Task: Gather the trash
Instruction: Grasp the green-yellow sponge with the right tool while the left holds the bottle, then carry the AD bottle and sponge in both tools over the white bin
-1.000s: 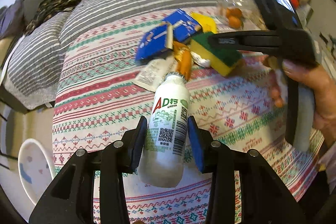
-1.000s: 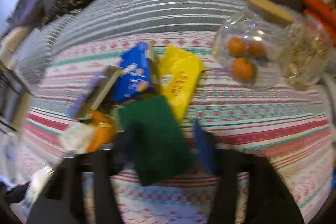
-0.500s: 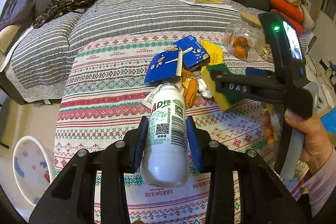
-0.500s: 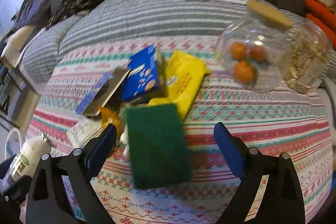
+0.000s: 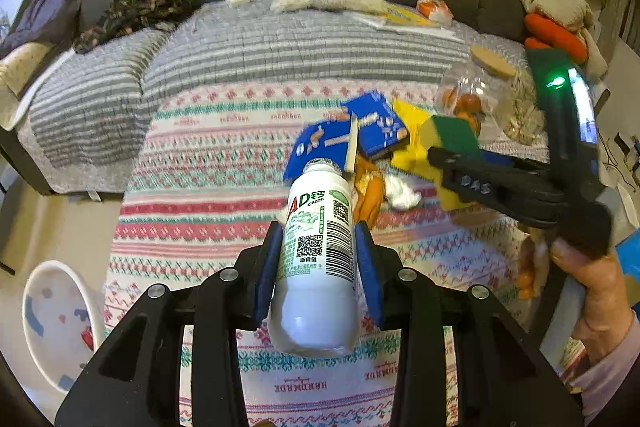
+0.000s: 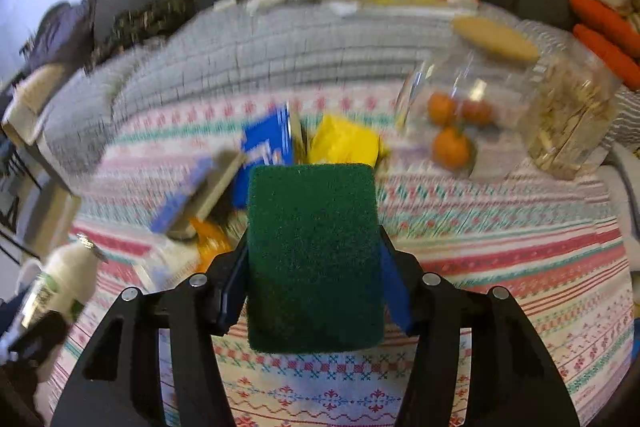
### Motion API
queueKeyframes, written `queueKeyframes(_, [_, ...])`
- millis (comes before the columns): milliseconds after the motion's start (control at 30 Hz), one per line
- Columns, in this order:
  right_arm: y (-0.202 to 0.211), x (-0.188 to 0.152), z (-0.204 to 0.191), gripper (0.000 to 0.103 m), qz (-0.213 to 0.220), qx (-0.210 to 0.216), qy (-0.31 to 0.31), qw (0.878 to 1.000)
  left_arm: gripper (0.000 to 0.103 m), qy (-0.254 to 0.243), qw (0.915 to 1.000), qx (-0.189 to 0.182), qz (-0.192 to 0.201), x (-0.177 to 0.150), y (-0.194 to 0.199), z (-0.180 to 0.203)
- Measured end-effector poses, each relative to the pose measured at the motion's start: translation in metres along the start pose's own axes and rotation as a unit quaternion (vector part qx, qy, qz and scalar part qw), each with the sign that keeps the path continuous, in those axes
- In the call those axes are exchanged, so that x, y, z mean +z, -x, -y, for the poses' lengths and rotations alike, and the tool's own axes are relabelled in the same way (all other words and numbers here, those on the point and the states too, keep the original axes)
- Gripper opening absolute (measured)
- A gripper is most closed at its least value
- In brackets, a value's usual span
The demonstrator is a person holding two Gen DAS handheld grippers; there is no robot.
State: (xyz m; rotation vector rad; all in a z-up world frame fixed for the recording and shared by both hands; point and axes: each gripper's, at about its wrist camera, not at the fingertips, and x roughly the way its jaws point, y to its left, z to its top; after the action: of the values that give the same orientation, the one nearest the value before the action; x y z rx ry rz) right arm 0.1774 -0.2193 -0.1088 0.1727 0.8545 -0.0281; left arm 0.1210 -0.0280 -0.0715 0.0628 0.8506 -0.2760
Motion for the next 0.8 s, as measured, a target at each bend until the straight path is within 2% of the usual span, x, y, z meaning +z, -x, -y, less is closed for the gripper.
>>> queueKeyframes(200, [0.041, 0.008, -0.010, 0.056, 0.072, -0.010, -0.004, 0.997, 0.035, 0.015, 0.9987, 0.019, 0.044, 0.007, 0.017, -0.001])
queueKeyframes(367, [0.065, 0.004, -0.029, 0.057, 0.112, -0.010, 0.010, 0.994, 0.035, 0.037, 0.9962, 0.037, 0.070, 0.009, 0.031, -0.013])
queueKeyframes(567, [0.076, -0.008, -0.053, 0.057, 0.124, -0.006, 0.030, 0.992, 0.035, 0.061, 0.9938, 0.052, 0.077, 0.008, 0.040, -0.031])
queueKeyframes(800, [0.080, -0.020, -0.080, 0.057, 0.115, 0.016, 0.049, 0.992, 0.035, 0.073, 0.9918, 0.068, 0.080, 0.003, 0.051, -0.049])
